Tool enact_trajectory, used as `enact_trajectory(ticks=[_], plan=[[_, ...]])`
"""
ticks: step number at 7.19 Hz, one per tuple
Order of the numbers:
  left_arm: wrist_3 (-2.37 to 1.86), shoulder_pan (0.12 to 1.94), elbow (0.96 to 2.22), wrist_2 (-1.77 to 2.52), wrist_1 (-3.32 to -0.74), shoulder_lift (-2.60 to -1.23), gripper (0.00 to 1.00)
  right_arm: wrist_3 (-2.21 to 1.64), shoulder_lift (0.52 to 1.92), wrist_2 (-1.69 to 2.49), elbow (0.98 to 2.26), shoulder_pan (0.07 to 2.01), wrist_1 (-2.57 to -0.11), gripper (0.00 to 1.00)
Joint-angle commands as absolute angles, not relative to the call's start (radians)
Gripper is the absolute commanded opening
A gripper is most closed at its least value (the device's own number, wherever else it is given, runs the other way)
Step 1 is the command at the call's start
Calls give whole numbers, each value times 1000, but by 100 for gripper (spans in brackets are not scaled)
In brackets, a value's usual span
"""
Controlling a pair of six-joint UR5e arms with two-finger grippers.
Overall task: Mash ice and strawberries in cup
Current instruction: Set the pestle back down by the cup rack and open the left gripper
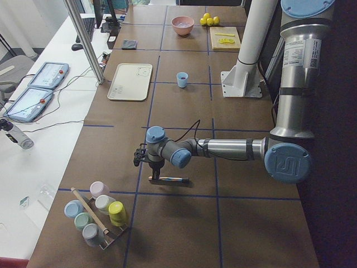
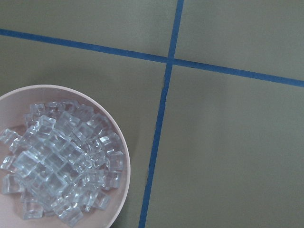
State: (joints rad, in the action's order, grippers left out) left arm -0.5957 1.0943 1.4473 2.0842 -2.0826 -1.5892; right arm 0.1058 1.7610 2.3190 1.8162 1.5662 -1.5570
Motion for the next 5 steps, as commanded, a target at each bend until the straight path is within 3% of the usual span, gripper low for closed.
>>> enact_trajectory(ticks=[1,3,5], plan=[[-554,1095,1475,2126,-2063,-1594,100,106,1759,2319,1816,1566,-1557,100],[-377,1206,1486,2226,-1954,-1604,100,103,1759,2319,1816,1566,-1557,100],[-107,1364,1578,2227,-1665,-1640,100,103,1759,2319,1816,1566,-1557,100]])
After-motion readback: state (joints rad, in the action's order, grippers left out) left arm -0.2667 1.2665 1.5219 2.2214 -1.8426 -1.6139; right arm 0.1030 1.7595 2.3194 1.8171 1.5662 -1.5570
